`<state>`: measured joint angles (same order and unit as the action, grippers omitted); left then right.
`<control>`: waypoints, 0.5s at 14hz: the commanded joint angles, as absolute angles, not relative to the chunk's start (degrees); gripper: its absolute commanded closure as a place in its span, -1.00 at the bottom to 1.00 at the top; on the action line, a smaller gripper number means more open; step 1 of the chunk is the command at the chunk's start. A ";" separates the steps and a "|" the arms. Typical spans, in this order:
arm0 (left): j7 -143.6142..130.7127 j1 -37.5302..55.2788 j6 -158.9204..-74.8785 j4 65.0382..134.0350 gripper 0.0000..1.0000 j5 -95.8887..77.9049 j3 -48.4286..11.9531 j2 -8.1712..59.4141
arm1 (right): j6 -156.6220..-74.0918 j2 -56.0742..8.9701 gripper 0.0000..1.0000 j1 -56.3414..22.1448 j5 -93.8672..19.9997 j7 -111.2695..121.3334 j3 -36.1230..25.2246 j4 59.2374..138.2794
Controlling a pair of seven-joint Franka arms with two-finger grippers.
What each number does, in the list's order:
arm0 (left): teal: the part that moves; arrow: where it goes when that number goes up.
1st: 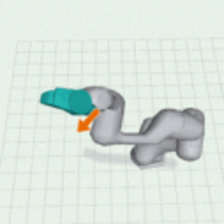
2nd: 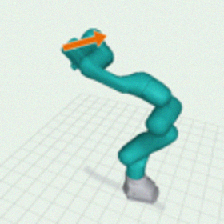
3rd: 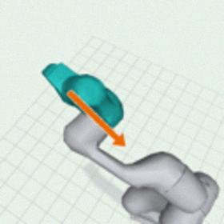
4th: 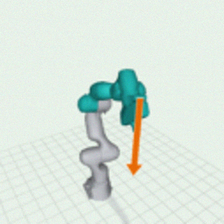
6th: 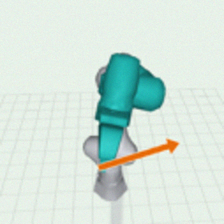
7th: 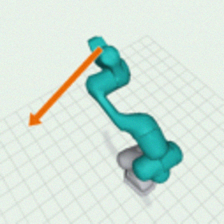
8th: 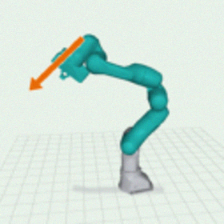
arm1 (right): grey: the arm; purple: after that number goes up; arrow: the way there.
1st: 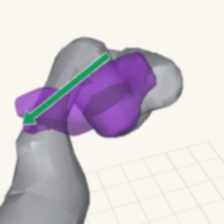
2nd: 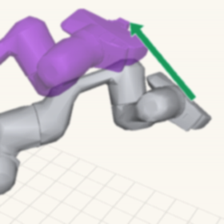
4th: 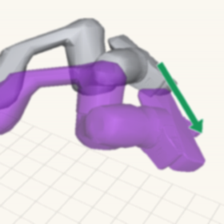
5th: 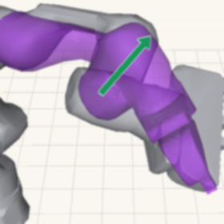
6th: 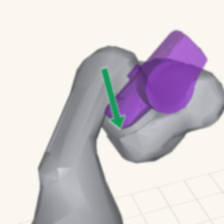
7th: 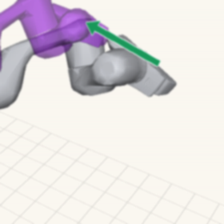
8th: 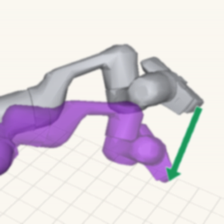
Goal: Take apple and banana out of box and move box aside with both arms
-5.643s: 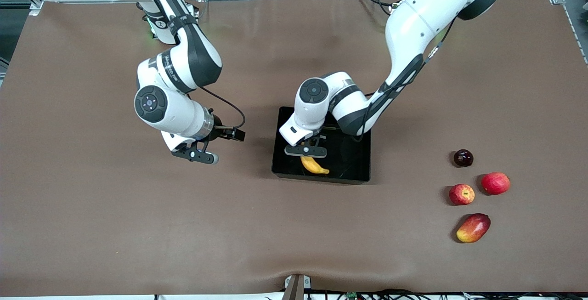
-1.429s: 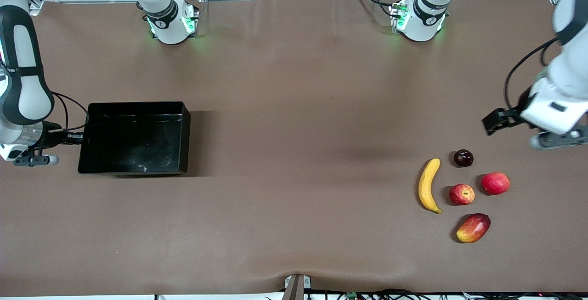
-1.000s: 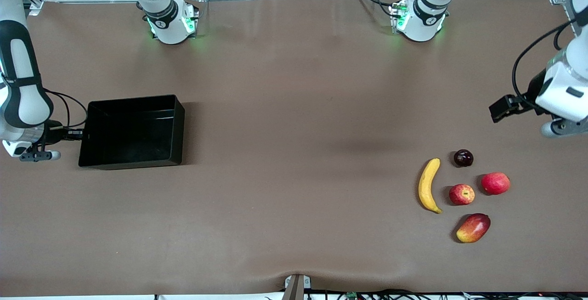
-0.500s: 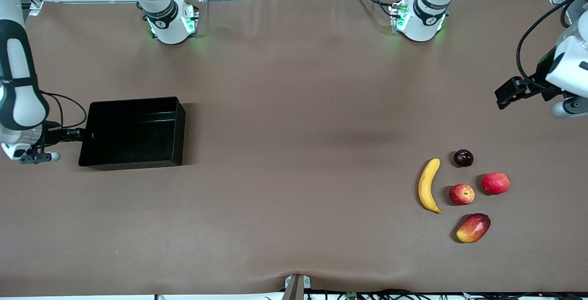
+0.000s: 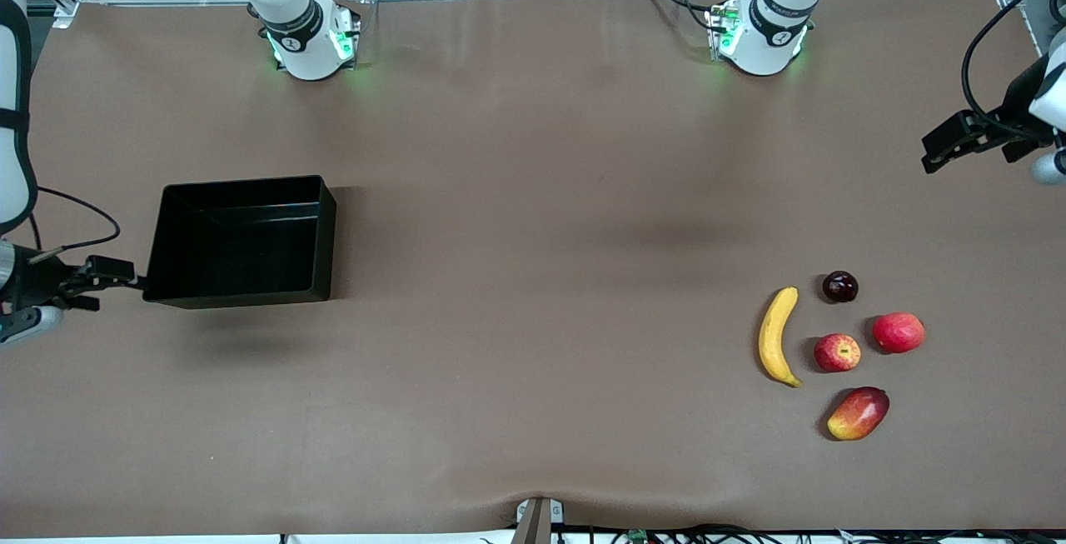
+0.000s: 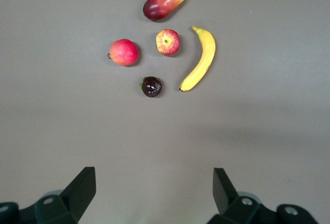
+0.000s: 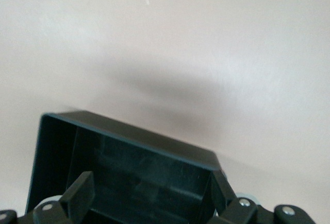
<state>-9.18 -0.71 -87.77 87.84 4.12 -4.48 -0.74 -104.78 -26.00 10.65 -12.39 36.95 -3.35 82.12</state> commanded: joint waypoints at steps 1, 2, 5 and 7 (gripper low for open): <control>-8.53 -0.26 -89.64 92.10 -1.00 2.55 -4.31 -4.56 | -103.36 -26.98 -1.00 6.96 -11.95 37.53 -3.87 75.25; -8.53 -0.26 -90.17 93.24 -1.00 2.46 -4.48 -5.79 | -102.84 -26.72 -1.00 6.51 -12.13 37.36 -3.69 74.28; -8.44 -0.26 -92.80 98.51 -1.00 2.46 -5.09 -9.83 | -99.60 -24.01 -1.00 4.32 -12.13 28.43 -3.60 73.92; -8.35 0.09 -94.13 100.98 -1.00 2.46 -5.27 -11.33 | -94.86 -19.97 -1.00 3.34 -12.04 19.12 -3.78 74.18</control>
<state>-9.17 -0.11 -91.59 96.03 3.48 -5.17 -7.66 -98.92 -24.38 4.37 -12.35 26.52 -3.33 73.59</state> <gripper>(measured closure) 0.000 0.000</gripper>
